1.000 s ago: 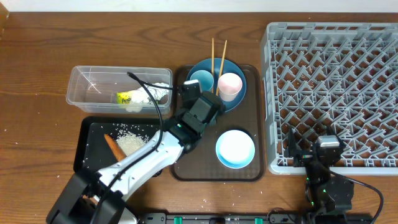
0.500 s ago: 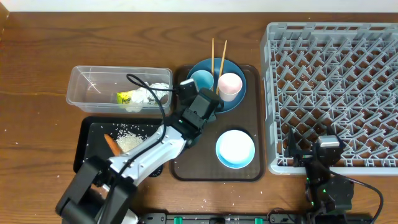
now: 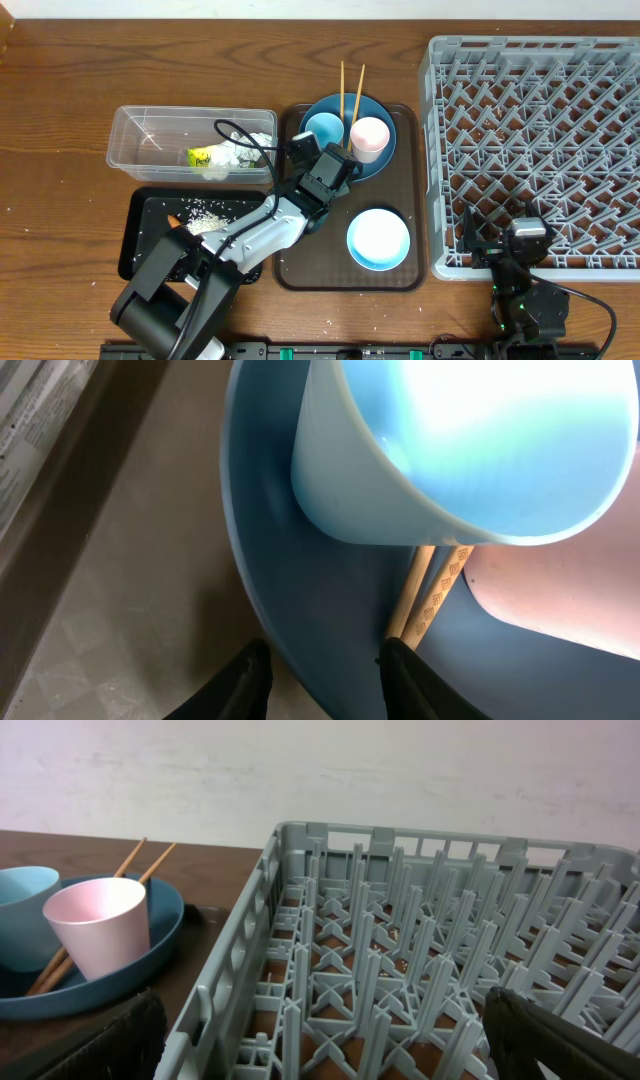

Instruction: Sort waste into correct bins and load items into the dishwasher rack

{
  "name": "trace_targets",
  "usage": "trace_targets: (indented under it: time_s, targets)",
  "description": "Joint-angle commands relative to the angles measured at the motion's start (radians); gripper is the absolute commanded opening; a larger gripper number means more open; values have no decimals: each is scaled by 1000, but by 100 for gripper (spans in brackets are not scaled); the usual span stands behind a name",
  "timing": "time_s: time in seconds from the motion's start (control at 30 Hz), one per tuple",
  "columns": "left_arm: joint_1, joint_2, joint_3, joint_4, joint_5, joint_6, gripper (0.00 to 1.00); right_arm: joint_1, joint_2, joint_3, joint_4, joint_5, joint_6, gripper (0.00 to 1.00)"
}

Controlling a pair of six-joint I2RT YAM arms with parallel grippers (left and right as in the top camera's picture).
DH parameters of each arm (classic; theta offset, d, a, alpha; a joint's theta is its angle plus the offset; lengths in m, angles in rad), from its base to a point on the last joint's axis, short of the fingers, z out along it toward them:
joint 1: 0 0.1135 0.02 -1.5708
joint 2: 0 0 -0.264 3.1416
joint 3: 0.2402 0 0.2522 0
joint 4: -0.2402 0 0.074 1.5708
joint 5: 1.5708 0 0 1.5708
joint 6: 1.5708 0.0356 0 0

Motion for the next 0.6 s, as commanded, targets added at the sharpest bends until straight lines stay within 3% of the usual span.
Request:
trace_targets:
  time_s: [0.0, 0.1, 0.57]
  targets:
    - [6, 3, 21, -4, 7, -10, 37, -6, -4, -1, -3, 7, -1, 99]
    - [6, 3, 20, -12, 26, -9, 33, -6, -4, -1, -3, 7, -1, 99]
    - [4, -15, 21, -113, 184, -8, 28, -6, -4, -1, -3, 7, -1, 99]
